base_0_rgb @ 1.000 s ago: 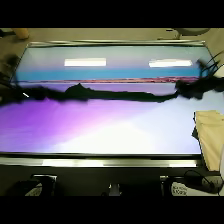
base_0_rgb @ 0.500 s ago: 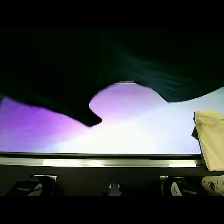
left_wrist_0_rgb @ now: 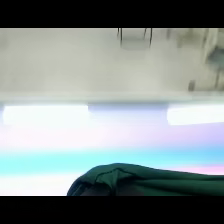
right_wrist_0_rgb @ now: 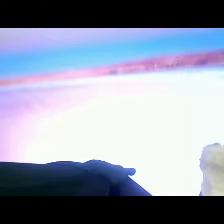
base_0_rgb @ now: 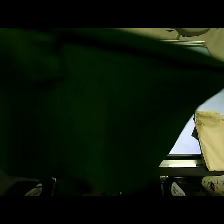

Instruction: Fold the shirts.

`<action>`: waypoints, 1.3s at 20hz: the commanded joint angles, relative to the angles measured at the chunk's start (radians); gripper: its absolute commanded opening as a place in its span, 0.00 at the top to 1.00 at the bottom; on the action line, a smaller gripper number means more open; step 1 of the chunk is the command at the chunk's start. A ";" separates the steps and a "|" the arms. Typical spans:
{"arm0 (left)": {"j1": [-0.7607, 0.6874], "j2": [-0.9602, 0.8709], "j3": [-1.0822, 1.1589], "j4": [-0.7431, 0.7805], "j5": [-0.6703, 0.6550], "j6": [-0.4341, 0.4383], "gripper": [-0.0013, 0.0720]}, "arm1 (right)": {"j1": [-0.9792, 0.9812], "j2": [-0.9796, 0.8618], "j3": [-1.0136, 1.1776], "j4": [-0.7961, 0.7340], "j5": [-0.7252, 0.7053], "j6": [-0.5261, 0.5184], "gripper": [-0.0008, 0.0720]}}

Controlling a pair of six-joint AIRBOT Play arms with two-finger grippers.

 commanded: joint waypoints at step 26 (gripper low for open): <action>-0.011 -0.737 -0.342 -0.169 -0.045 0.023 0.33 | 0.108 -0.720 -0.181 -0.009 -0.230 0.095 0.43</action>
